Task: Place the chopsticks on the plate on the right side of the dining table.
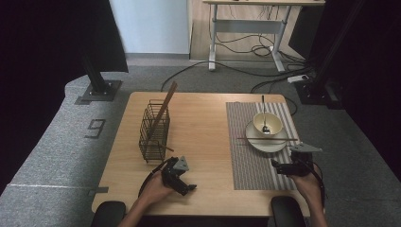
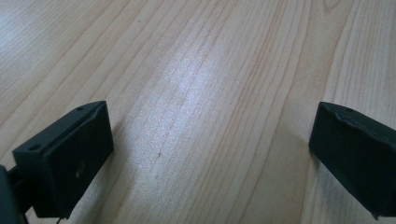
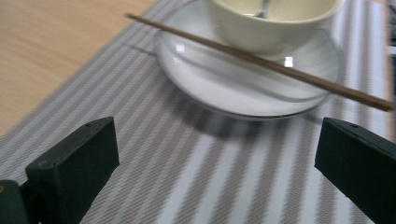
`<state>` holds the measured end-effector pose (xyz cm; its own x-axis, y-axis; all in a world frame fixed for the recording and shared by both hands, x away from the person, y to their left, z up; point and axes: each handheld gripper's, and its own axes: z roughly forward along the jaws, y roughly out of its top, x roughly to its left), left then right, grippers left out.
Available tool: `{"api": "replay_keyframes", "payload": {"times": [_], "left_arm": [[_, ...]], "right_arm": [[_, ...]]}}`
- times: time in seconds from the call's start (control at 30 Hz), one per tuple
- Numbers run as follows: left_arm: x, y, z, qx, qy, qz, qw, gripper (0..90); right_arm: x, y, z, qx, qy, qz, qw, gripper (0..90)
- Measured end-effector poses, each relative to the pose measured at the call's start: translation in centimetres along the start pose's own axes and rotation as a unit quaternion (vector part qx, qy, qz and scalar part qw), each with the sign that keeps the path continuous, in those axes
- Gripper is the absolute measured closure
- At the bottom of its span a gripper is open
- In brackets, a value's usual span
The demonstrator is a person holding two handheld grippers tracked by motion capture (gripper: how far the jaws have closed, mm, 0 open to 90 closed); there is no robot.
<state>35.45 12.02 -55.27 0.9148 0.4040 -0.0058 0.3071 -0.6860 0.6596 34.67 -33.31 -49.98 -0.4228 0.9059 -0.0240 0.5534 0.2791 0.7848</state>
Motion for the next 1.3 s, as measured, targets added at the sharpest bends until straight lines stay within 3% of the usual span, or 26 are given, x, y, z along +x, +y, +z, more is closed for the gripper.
{"api": "replay_keyframes", "payload": {"times": [0.1, 0.3, 0.57, 0.83, 1.3], "left_arm": [[0.0, 0.0, 0.0, 0.001, 0.002, -0.001, 1.0, 0.0], [-0.1, 0.0, 0.0, -0.001, 0.005, -0.005, 1.0, 0.0], [-0.2, -0.1, -0.1, -0.002, 0.007, -0.008, 0.9999, 0.3], [-0.5, -0.3, -0.3, -0.001, 0.007, -0.008, 0.9999, 0.2], [-0.9, -0.6, -0.5, -0.002, 0.007, -0.007, 0.9999, 0.1]], "right_arm": [[1.3, 0.3, -0.5, 0.004, 0.025, -0.008, 0.9996, 0.0], [3.9, 1.7, -1.1, 0.009, 0.051, -0.04, 0.9979, 0.0], [6.7, 4.5, -0.5, 0.006, 0.087, -0.06, 0.9944, 0.0], [9.5, 7.4, 0.7, 0.007, 0.123, -0.108, 0.9865, 0.0], [14.3, 11.3, 2.7, 0.013, 0.171, -0.152, 0.9734, 0.0]]}}
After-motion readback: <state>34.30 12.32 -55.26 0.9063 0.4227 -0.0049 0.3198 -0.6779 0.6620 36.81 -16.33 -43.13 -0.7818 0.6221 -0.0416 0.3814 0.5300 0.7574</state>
